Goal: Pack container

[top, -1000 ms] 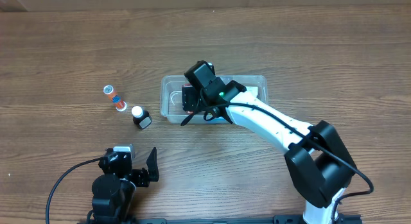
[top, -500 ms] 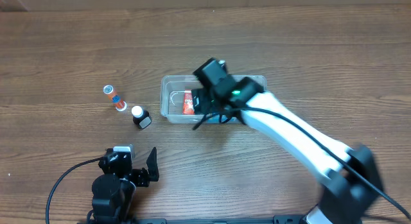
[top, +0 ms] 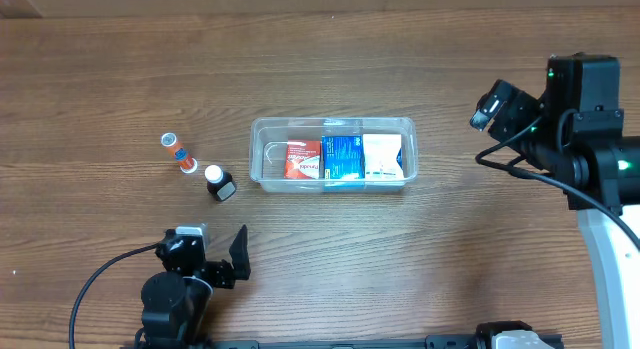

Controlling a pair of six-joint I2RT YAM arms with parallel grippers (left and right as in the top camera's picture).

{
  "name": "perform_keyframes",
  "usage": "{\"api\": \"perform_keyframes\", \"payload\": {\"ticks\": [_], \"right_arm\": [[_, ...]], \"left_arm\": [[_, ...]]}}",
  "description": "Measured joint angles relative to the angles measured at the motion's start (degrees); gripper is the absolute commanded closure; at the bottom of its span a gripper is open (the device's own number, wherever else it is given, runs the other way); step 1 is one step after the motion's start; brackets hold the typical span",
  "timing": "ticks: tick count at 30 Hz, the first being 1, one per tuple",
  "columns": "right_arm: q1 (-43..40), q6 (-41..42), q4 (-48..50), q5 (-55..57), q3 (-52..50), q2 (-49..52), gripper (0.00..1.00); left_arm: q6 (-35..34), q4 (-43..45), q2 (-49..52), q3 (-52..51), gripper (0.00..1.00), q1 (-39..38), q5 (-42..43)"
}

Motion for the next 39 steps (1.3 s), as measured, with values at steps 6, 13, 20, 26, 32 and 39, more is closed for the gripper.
{"api": "perform_keyframes", "payload": {"ticks": [6,13,20,26,32,39], "right_arm": [[0.0,0.0,-0.1,-0.6,0.0,0.0,0.0],[0.0,0.0,-0.2,-0.7,-0.2,0.2,0.0],[0.0,0.0,-0.2,-0.8,-0.3,0.2,0.0],[0.0,0.0,-0.2,-0.8,-0.3,0.2,0.0],[0.0,0.0,-0.2,-0.8,-0.3,0.2,0.0],[0.0,0.0,-0.1,-0.8,-0.3,0.2,0.0]], "left_arm": [[-4.5,-7.5,6.6,14.1,0.0,-0.1,-3.7],[-4.4,-31.8,57.0,62.3,0.0,0.9,-13.7],[-4.3,-31.3,85.5,75.1,0.0,12.3,-12.3],[-1.9,-26.2,96.3,75.3,0.18,16.7,-6.4],[1.8,-25.1,102.5,75.3,0.49,16.5,-4.3],[3.7,-25.3,102.5,75.4,0.9,14.6,-3.8]]}}
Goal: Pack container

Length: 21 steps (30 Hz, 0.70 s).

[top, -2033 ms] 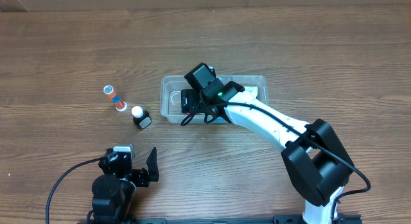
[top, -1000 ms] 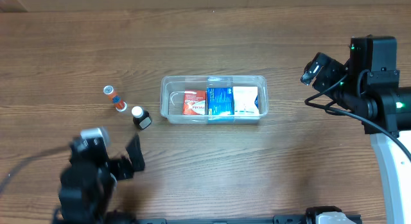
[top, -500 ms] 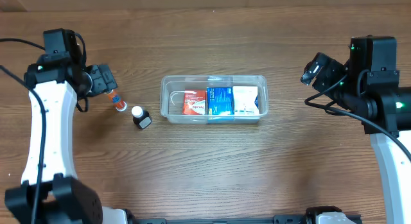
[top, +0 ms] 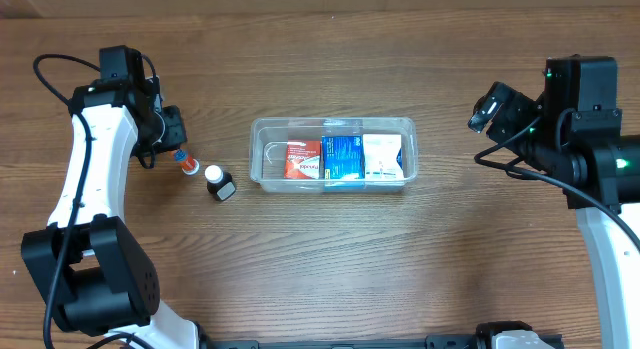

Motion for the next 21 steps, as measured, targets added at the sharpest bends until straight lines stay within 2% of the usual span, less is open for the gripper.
{"api": "perform_keyframes", "payload": {"ticks": [2,4,7,10,11,14,16,19,21], "right_arm": [[0.0,0.0,0.0,0.0,0.0,0.0,0.0],[0.0,0.0,0.0,0.0,0.0,0.0,0.0],[0.0,0.0,0.0,0.0,0.0,0.0,0.0],[0.0,0.0,0.0,0.0,0.0,0.0,0.0],[0.0,0.0,0.0,0.0,0.0,0.0,0.0],[0.0,0.0,0.0,0.0,0.0,0.0,0.0],[0.0,0.0,0.0,0.0,0.0,0.0,0.0],[0.0,0.0,0.0,0.0,0.0,0.0,0.0],[0.0,0.0,0.0,0.0,0.0,0.0,0.0]], "left_arm": [[0.8,-3.9,0.2,1.5,0.96,-0.1,0.1],[0.8,-11.2,0.8,7.3,0.96,-0.2,0.2],[0.9,-21.2,1.3,21.2,0.96,-1.9,0.2],[1.1,-26.5,1.2,32.0,0.96,-6.6,1.4],[1.2,-26.8,1.2,33.2,0.96,-8.0,1.7],[1.2,-26.1,1.2,35.2,0.96,-19.6,2.7],[1.2,-23.7,1.2,34.8,0.96,-24.5,2.1],[1.2,-19.9,1.2,31.1,0.96,-27.5,0.9],[1.1,-15.3,1.5,24.7,0.96,-27.4,-0.2]]}}
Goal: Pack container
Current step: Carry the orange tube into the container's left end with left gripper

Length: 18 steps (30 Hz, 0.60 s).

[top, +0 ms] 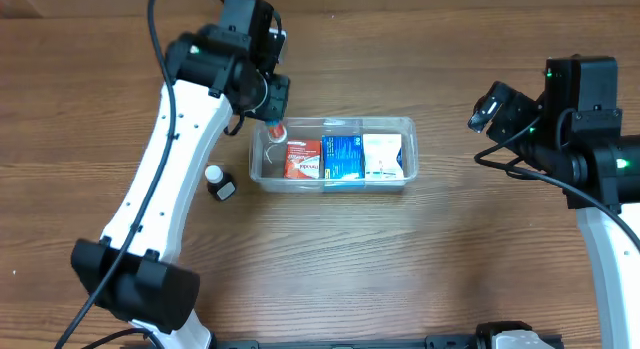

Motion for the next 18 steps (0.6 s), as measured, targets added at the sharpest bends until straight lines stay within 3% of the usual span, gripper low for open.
{"api": "perform_keyframes", "payload": {"ticks": [8,13,14,18], "right_arm": [[0.0,0.0,0.0,0.0,0.0,0.0,0.0],[0.0,0.0,0.0,0.0,0.0,0.0,0.0],[0.0,0.0,0.0,0.0,0.0,0.0,0.0],[0.0,0.0,0.0,0.0,0.0,0.0,0.0]], "left_arm": [[0.0,14.3,0.2,-16.6,0.91,0.0,-2.8],[-0.4,19.7,0.3,-20.5,0.56,0.0,-2.7],[0.1,19.7,0.3,-20.5,0.35,0.0,-2.3],[-0.2,14.0,0.3,-17.6,0.35,0.0,-1.9]]}}
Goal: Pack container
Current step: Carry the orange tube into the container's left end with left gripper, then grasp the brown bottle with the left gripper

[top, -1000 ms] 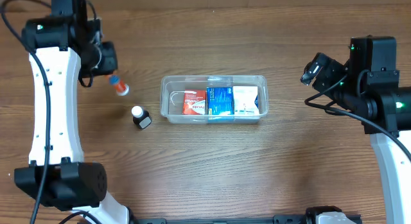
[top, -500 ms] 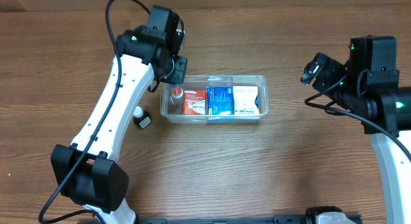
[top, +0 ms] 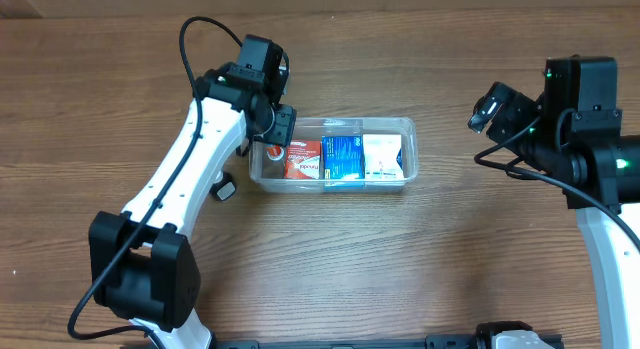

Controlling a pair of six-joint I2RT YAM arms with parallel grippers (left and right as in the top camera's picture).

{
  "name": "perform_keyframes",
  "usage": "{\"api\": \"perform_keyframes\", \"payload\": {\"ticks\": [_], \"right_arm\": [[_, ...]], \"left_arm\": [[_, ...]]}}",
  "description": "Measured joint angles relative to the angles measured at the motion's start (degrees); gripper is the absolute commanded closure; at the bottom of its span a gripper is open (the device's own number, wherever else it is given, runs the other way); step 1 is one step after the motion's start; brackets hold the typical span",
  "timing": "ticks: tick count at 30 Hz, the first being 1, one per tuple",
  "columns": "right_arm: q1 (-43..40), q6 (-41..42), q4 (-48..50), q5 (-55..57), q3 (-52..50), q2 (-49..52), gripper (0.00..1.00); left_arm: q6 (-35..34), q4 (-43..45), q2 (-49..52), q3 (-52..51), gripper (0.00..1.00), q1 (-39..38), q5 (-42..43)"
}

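Observation:
A clear plastic container lies mid-table with a red-and-white box, a blue box and a white box side by side inside. My left gripper reaches down into the container's empty left end, shut on a small clear tube with an orange cap. A dark bottle lies on the table left of the container, its cap hidden under my left arm. My right gripper hangs off to the right, away from everything; its jaws are too small to read.
My left arm stretches from the front left across the table to the container. The right arm's base stands along the right edge. Bare wood surrounds the container.
My left gripper, with the tube, was above the container's back left corner. It now sits lower, and the tube is inside the left end. The right arm has not moved.
At first my left arm was folded at the front edge, with tube and bottle lying left of the container. Then the gripper was at the tube. Then it held the tube over the container's back left corner, and now the tube is inside.

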Motion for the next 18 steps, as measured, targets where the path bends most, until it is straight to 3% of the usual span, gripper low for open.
{"api": "perform_keyframes", "payload": {"ticks": [6,8,12,18], "right_arm": [[0.0,0.0,0.0,0.0,0.0,0.0,0.0],[0.0,0.0,0.0,0.0,0.0,0.0,0.0],[0.0,0.0,0.0,0.0,0.0,0.0,0.0],[0.0,0.0,0.0,0.0,0.0,0.0,0.0]], "left_arm": [[0.0,-18.8,-0.2,20.2,0.31,0.2,-1.8],[-0.5,-25.2,-0.4,22.5,0.31,1.8,-5.0],[-3.3,-27.6,-0.4,16.8,0.41,9.8,-4.3],[-1.5,-14.2,-0.2,-3.0,0.42,17.6,3.7]]}}
